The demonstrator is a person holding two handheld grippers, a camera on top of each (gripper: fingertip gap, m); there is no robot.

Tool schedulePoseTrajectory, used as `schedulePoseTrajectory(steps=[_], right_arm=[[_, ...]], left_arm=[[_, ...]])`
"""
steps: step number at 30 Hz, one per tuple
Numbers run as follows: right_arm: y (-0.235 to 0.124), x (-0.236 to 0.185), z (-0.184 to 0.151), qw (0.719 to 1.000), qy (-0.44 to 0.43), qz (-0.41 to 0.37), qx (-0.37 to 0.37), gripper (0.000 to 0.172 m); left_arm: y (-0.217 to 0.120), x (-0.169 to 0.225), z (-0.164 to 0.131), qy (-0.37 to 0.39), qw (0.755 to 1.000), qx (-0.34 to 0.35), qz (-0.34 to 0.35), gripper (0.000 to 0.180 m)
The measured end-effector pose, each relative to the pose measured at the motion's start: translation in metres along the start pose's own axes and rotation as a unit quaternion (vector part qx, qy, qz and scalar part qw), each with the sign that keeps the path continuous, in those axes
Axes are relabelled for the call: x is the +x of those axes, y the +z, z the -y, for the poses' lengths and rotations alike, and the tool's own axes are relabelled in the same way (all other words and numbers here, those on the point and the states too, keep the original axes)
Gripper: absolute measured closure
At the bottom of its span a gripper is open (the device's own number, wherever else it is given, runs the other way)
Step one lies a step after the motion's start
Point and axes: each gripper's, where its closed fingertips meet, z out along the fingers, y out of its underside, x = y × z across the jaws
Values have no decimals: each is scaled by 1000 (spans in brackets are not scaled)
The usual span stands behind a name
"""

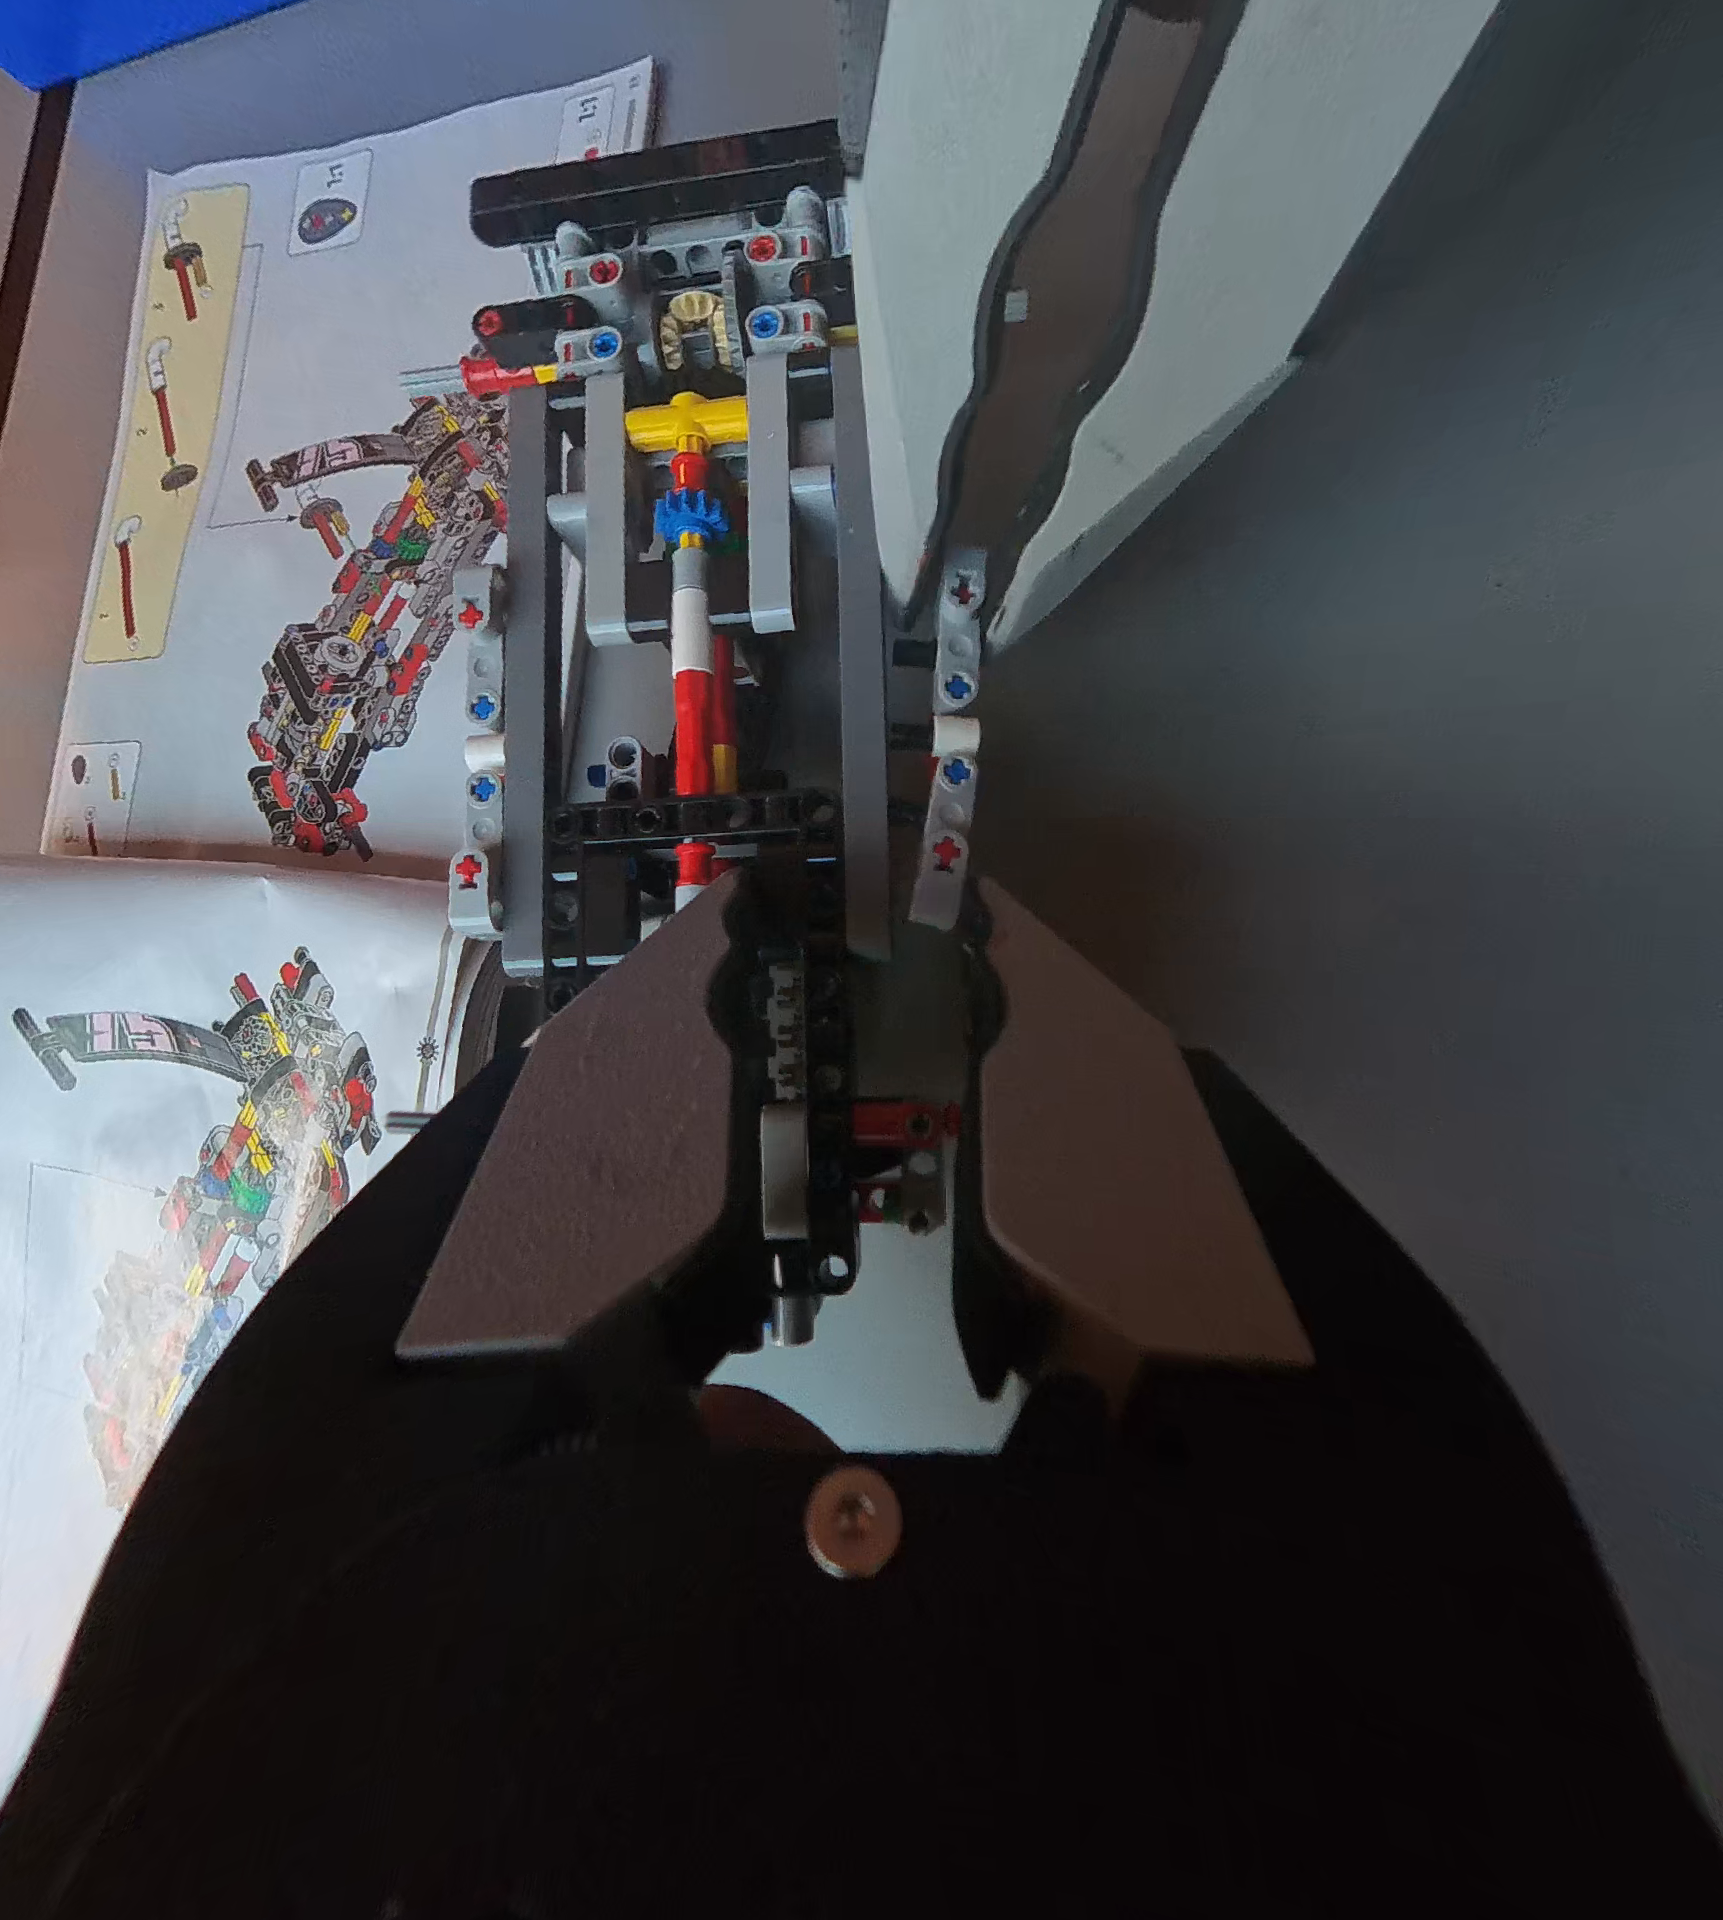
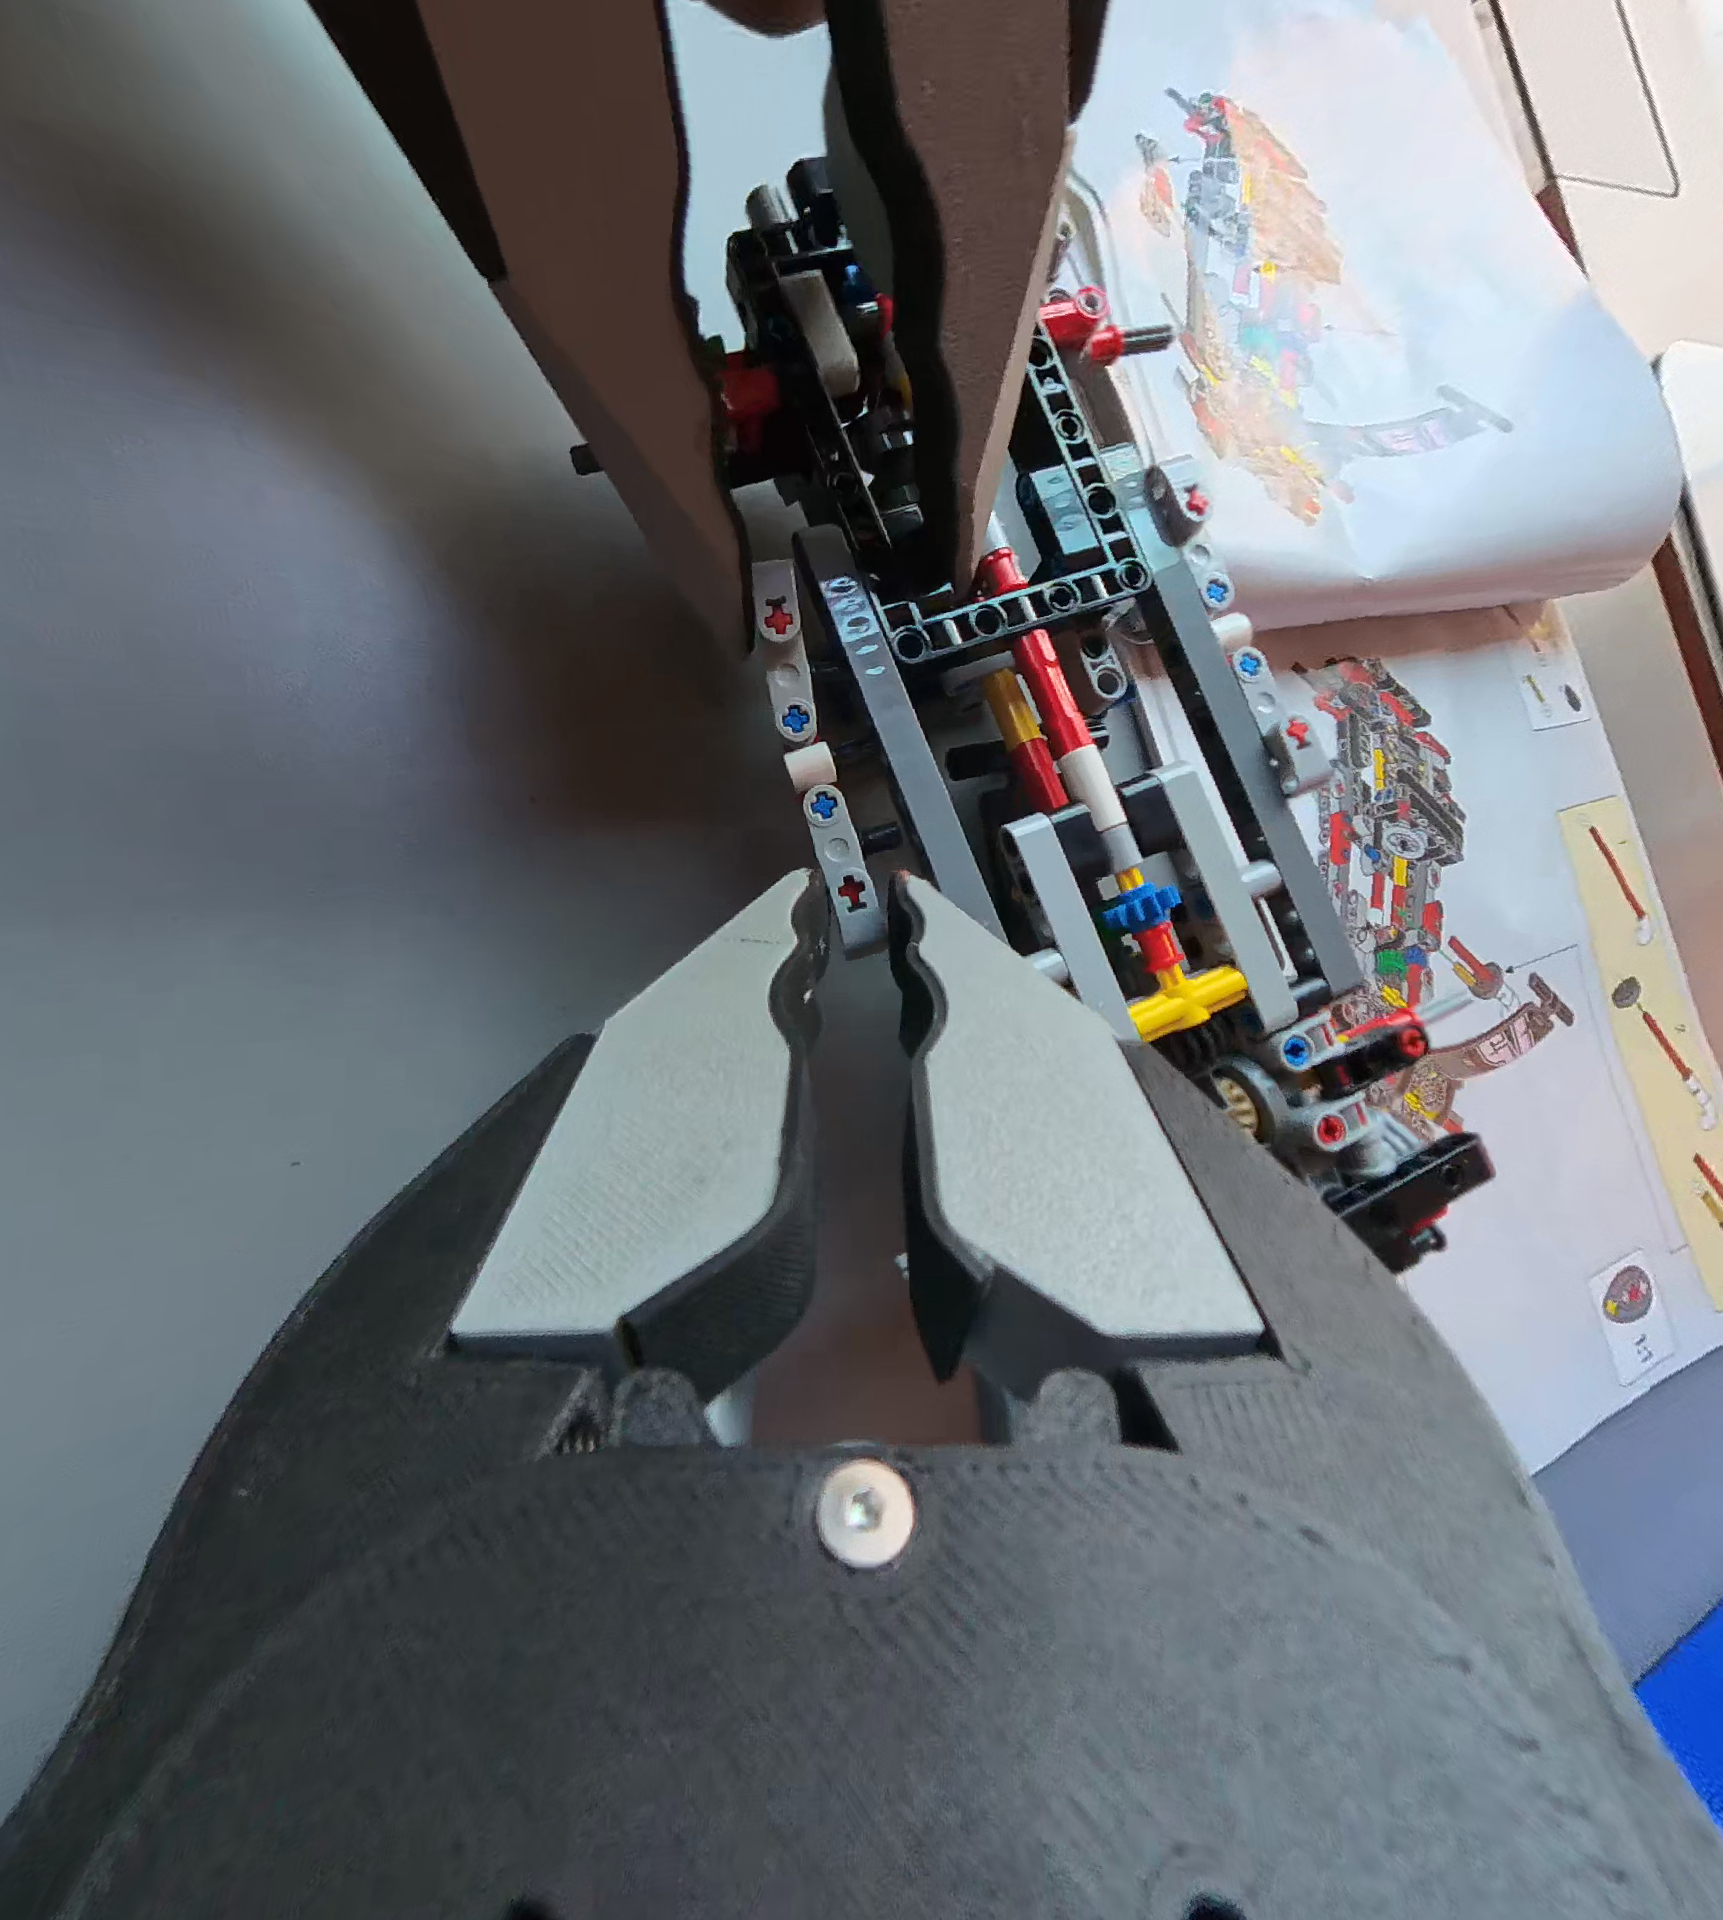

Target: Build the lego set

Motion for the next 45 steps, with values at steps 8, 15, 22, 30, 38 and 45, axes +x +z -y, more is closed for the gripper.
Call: schedulePoseTrajectory(steps=[8, 15, 22, 30, 38, 45], right_arm=[[2, 1, -6, 1000, 18, 1, -19, 163], [-3, 4, -2, 1000, 19, 5, -11, 162], [-3, 7, -2, 999, 6, 5, -39, 161], [-3, 10, -3, 998, -17, -23, -54, 161], [-5, 11, -2, 995, -58, -55, -65, 160], [-4, 12, -2, 993, -68, -74, -59, 160]], left_arm=[[1, 0, 1, 13, 1000, 4, 15, 143], [1, 0, 1, 7, 1000, 8, 9, 143], [1, -1, 0, 5, 1000, 8, 10, 144], [1, 0, 1, 7, 1000, 8, 12, 144], [1, 0, 1, 7, 1000, 7, 11, 144], [1, 0, 1, 6, 1000, 8, 10, 144]])
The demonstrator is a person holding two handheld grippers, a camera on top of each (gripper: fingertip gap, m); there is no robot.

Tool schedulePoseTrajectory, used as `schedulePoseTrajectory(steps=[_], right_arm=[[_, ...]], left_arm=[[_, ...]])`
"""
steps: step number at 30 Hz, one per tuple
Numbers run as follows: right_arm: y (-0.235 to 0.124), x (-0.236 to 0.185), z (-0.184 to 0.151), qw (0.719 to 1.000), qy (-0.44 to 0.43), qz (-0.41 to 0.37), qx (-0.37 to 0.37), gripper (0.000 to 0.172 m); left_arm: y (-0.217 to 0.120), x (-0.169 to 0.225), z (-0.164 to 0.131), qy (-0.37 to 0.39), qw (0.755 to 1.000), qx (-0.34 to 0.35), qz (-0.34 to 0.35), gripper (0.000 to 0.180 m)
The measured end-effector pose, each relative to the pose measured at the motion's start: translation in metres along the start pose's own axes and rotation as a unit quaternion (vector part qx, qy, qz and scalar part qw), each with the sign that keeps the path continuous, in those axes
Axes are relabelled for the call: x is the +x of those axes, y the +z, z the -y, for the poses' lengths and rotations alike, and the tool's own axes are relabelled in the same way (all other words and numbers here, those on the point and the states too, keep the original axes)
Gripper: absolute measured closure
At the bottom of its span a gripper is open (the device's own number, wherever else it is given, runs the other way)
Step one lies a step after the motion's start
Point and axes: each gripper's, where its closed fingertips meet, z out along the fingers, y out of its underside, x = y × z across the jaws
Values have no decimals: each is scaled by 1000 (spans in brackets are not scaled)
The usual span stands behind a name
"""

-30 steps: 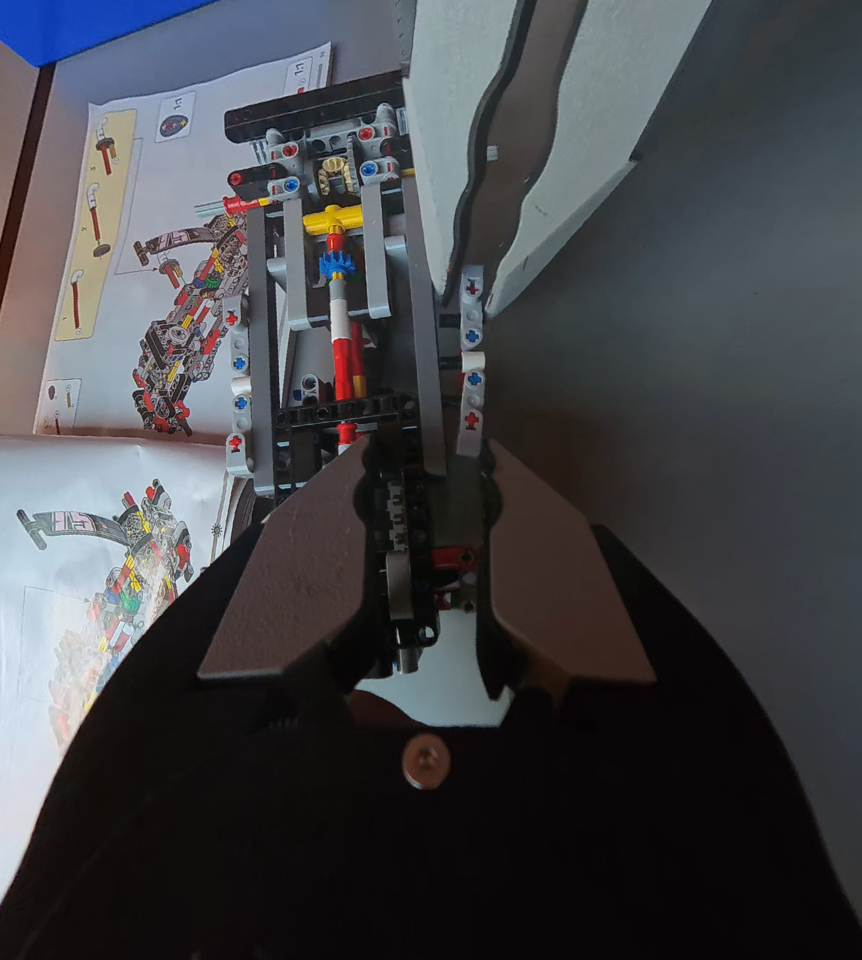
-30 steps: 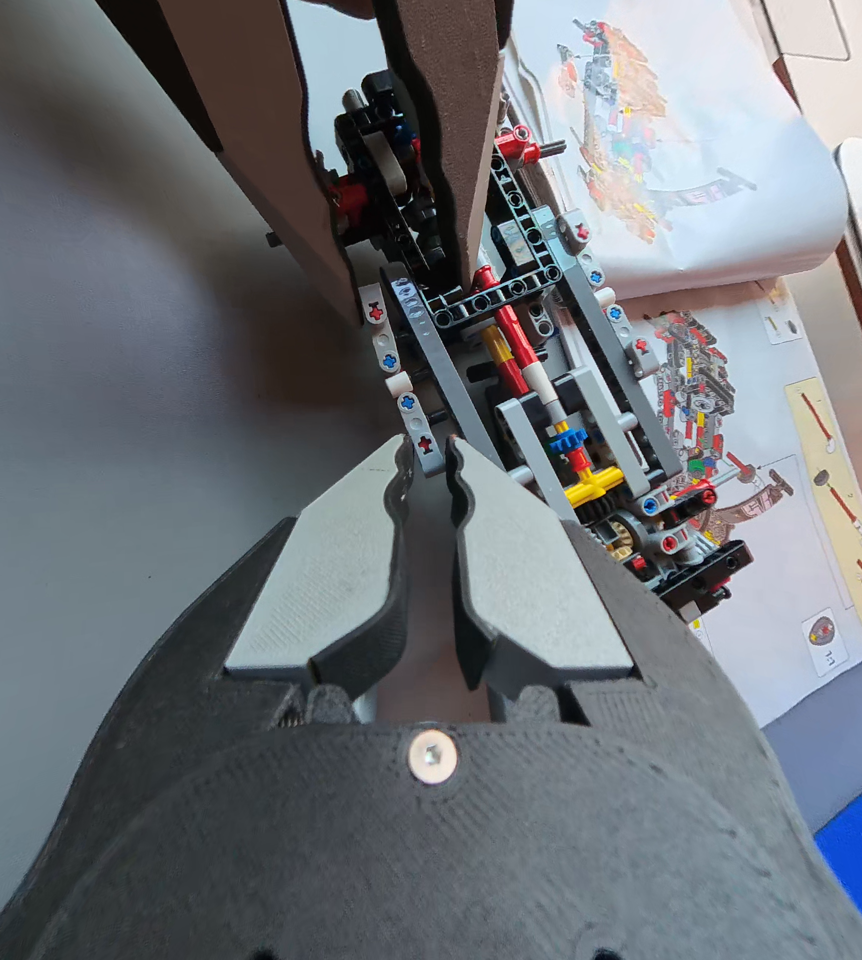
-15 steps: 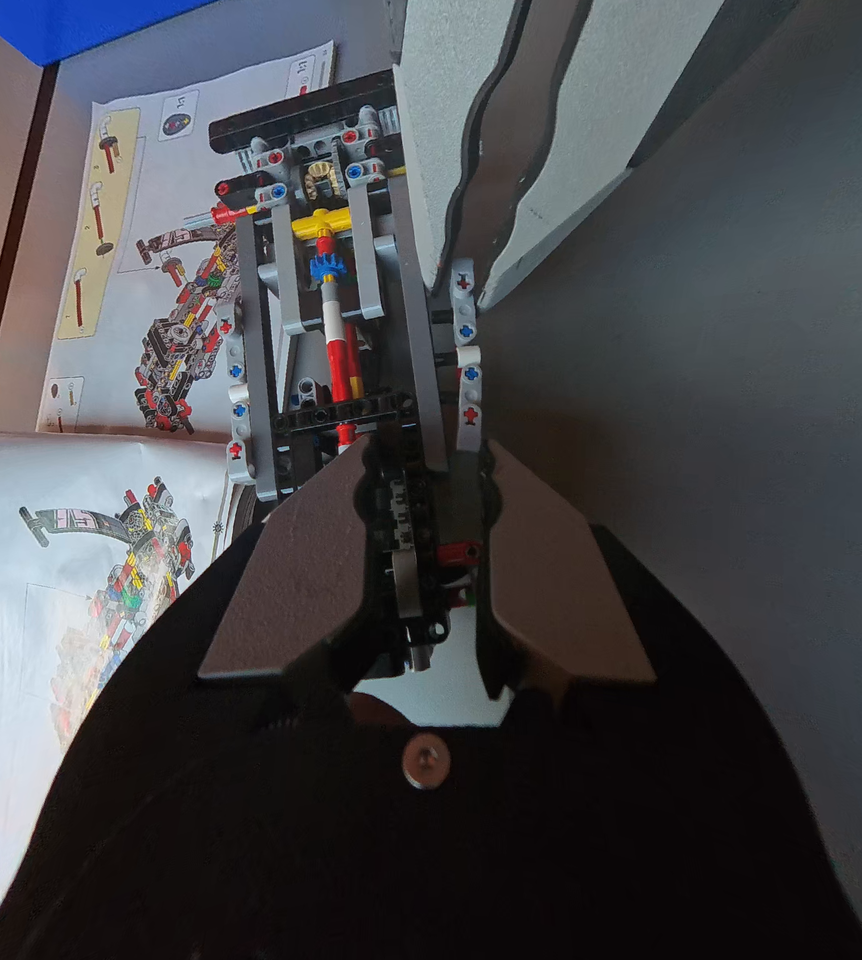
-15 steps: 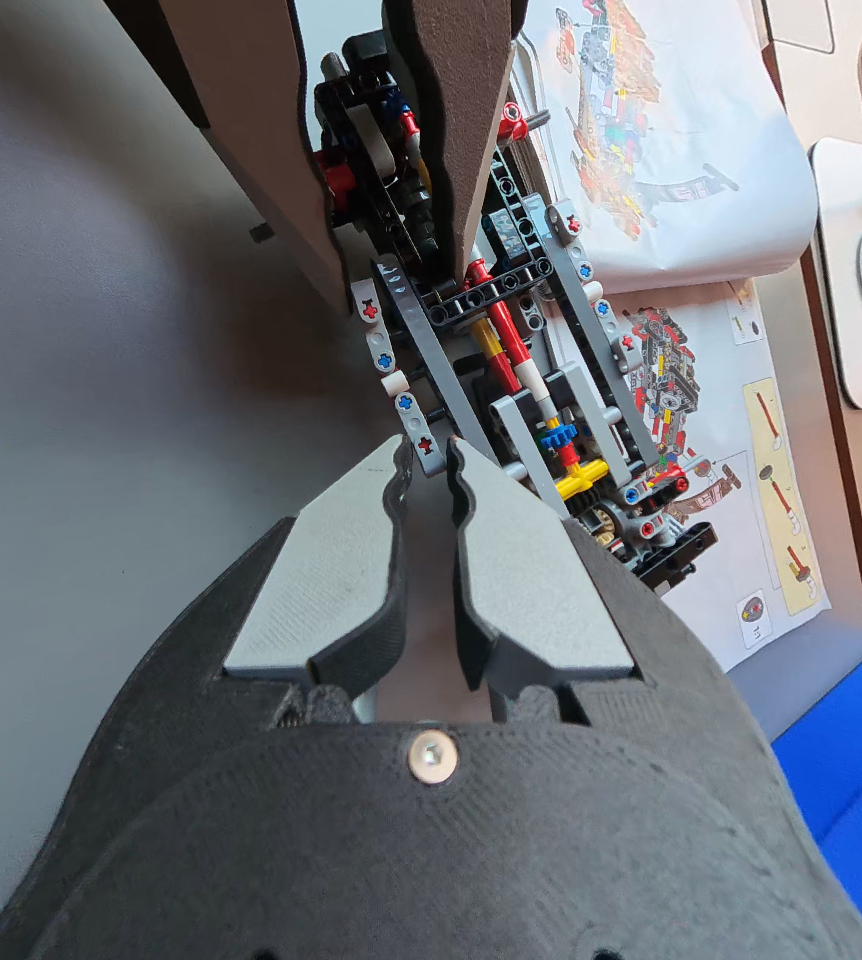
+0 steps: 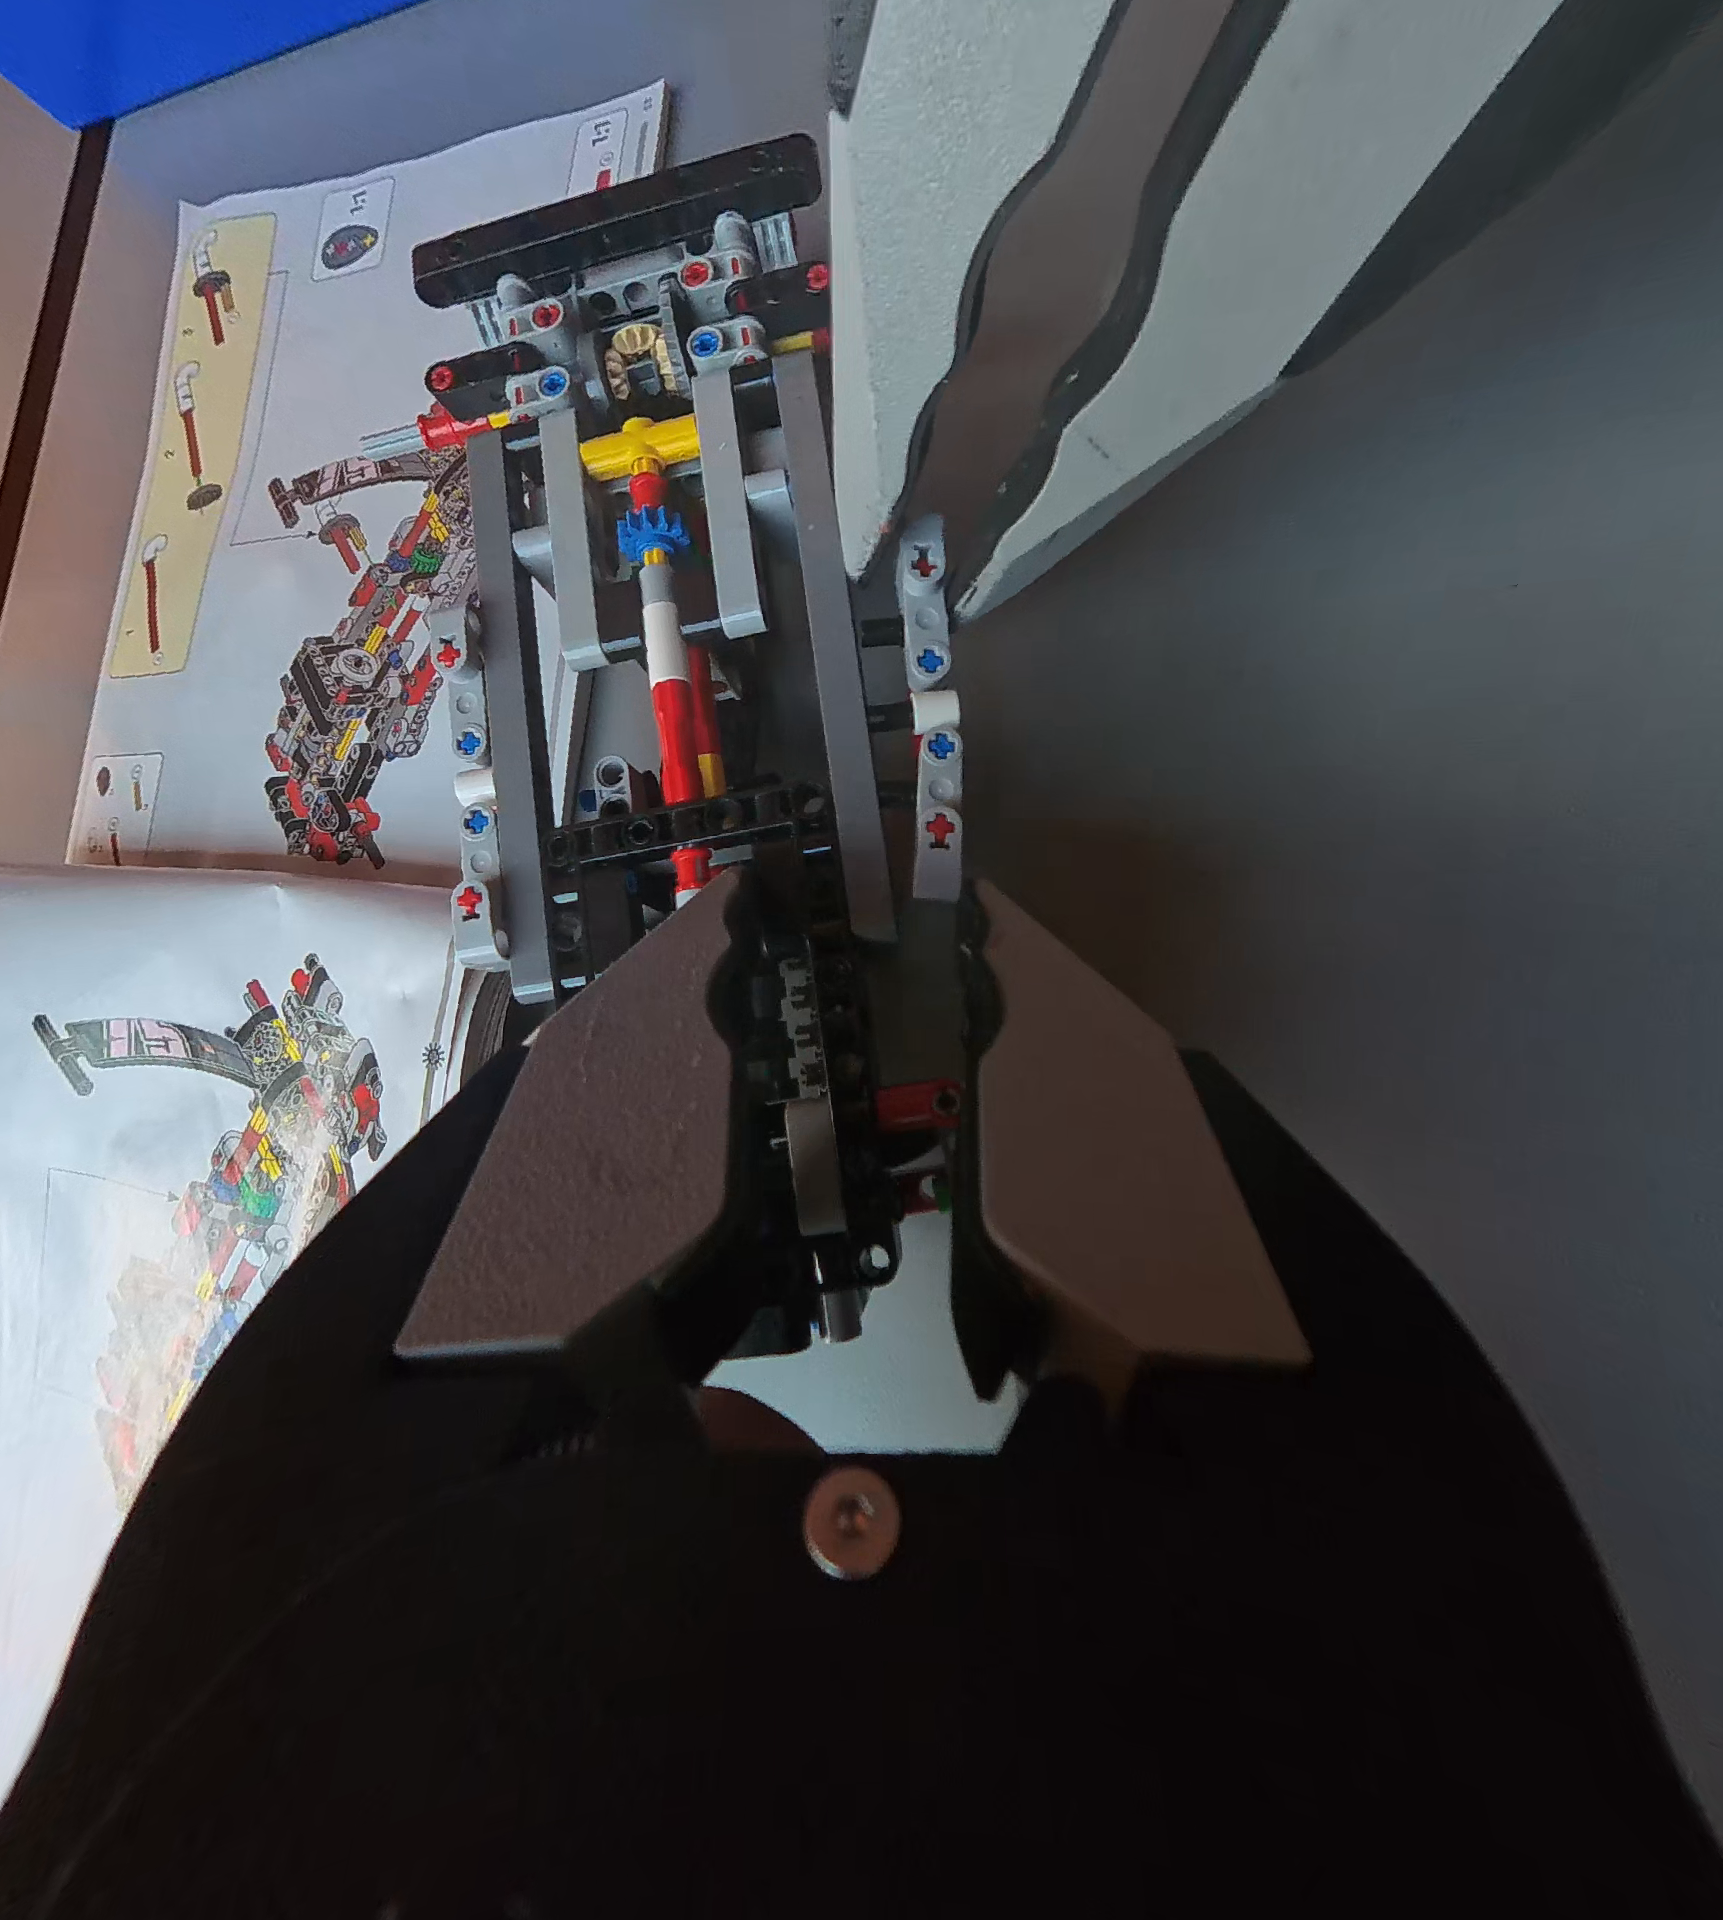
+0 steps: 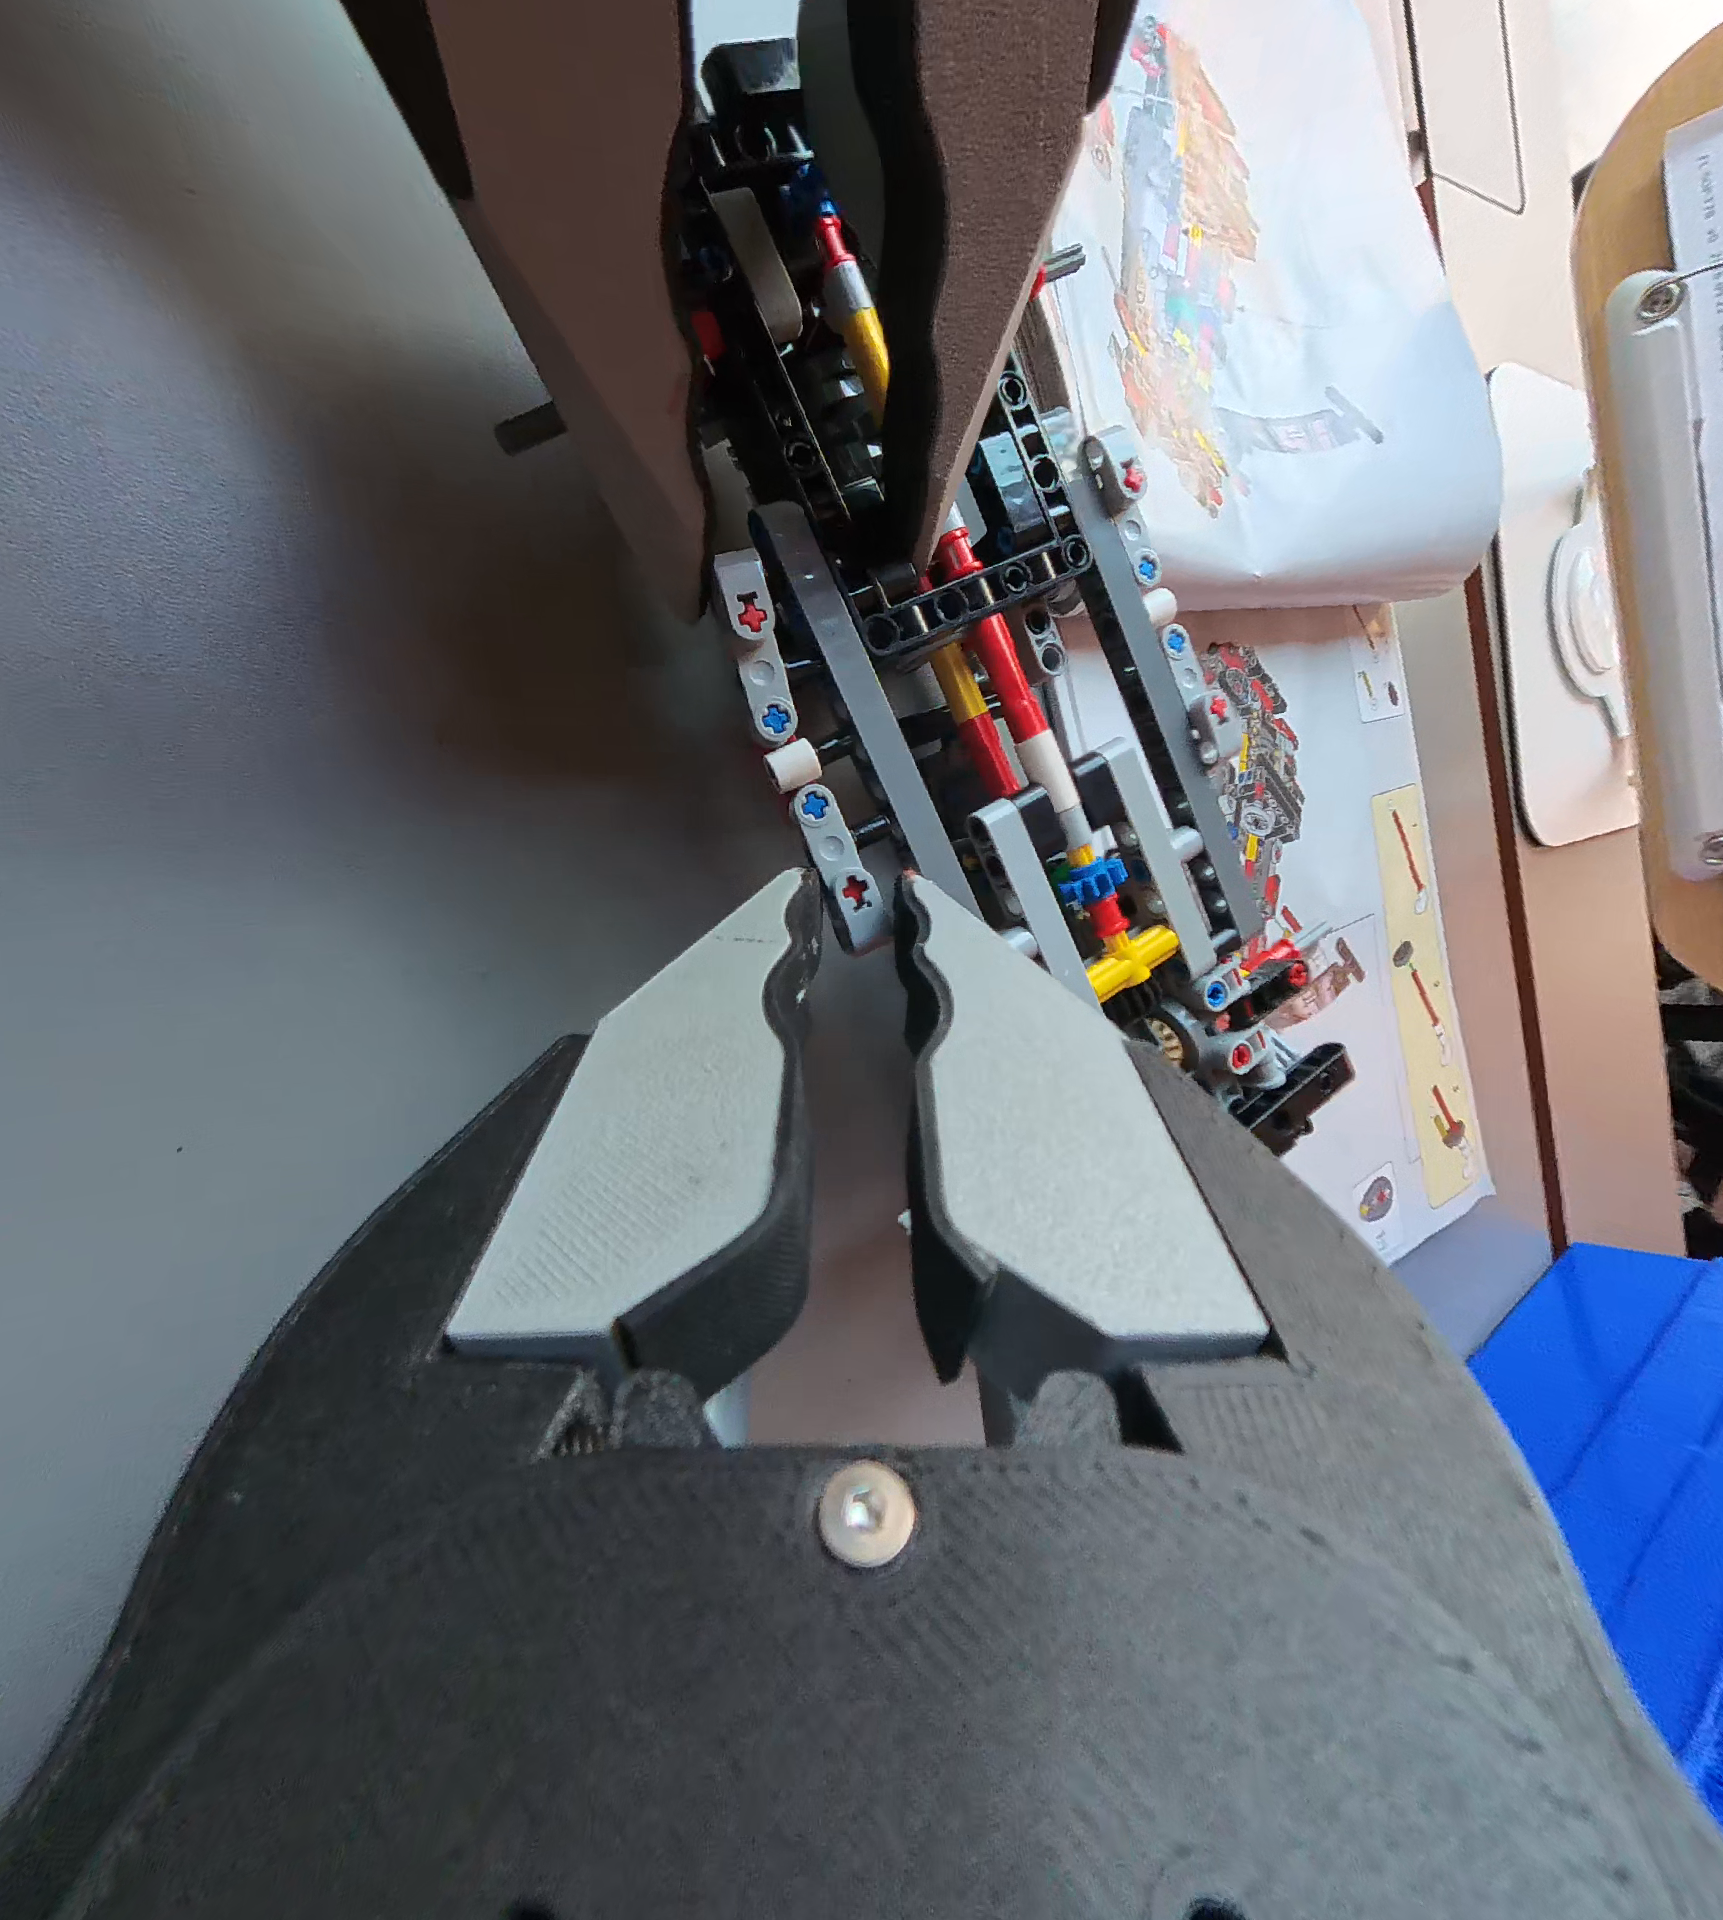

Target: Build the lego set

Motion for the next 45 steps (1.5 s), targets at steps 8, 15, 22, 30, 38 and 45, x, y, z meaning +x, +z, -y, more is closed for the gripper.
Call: schedulePoseTrajectory(steps=[8, 15, 22, 30, 38, 45], right_arm=[[1, 2, 0, 996, -54, -72, -4, 159], [-3, 11, 3, 985, -99, -140, 2, 139], [5, 9, 1, 988, -119, -102, -5, 138], [5, 6, 1, 986, -163, -42, -18, 148], [3, 4, 5, 961, -224, -160, 22, 152], [2, 3, 5, 951, -233, -199, 27, 155]], left_arm=[[0, 0, 0, -1, 1000, 1, -2, 144], [-1, 1, 0, 0, 1000, 2, -6, 144], [-1, 2, 0, 3, 1000, 1, -7, 143], [-1, 2, 0, -2, 1000, 4, -12, 143], [-1, 2, 0, -5, 1000, 9, -12, 143], [-1, 2, 0, -6, 1000, 9, -13, 143]])
